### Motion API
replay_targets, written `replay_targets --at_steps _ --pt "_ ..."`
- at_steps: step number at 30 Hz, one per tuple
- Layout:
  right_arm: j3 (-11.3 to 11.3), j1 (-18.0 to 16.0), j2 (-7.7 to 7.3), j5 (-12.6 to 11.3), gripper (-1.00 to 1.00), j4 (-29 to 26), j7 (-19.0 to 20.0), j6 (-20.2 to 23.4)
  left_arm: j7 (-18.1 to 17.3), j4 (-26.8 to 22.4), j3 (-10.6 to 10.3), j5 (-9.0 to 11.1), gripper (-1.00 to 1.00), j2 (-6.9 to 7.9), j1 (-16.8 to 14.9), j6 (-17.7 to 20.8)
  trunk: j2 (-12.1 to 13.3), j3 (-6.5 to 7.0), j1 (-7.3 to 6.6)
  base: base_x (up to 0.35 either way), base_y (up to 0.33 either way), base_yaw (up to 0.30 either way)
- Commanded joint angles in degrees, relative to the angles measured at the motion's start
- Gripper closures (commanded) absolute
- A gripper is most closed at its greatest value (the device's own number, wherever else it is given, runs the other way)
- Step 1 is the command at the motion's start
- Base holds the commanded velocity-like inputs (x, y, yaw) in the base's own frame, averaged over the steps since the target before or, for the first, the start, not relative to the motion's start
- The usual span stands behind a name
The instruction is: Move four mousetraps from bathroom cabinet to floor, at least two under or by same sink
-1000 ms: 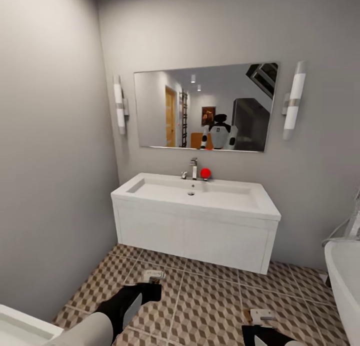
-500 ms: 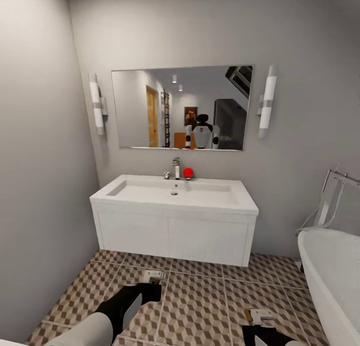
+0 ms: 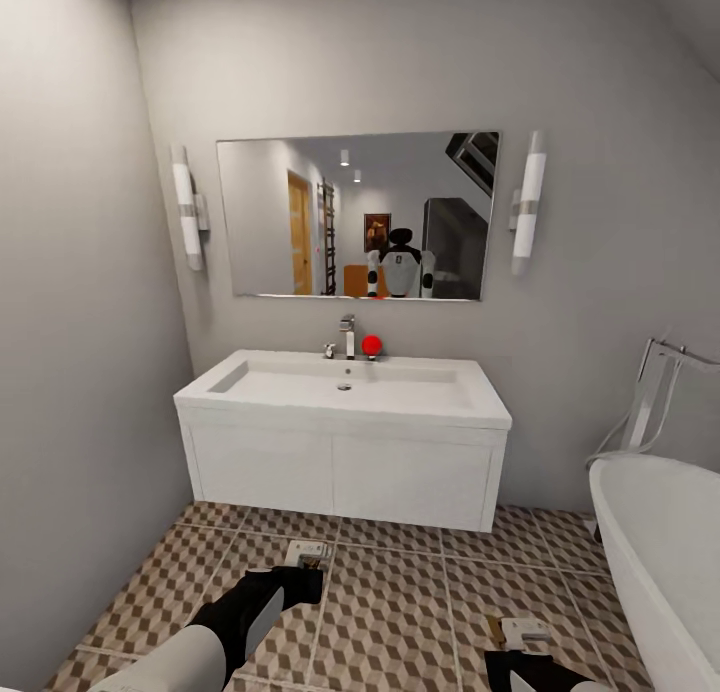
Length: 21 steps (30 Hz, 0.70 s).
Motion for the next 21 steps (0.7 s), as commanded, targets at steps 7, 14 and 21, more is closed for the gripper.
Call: replay_targets --at_steps 7,14,21 --pt "-0.4 -0.1 0.0 0.4 1.0 0.1 -0.2 0.3 0.0 -0.1 -0.3 0.6 1.0 0.04 0.0 0.3 0.0 -0.07 0.0 0.003 0.0 -0.001" --pt "-0.4 -0.1 0.15 0.5 1.0 0.1 -0.2 0.3 0.0 0.0 -0.4 0.7 1.0 0.11 0.0 0.3 0.0 -0.07 0.0 0.177 0.0 0.0" --pt "-0.4 -0.1 0.17 0.5 1.0 0.1 -0.2 0.3 0.0 0.0 -0.4 0.8 1.0 0.13 0.0 0.4 0.0 -0.07 0.0 0.306 0.0 0.0"
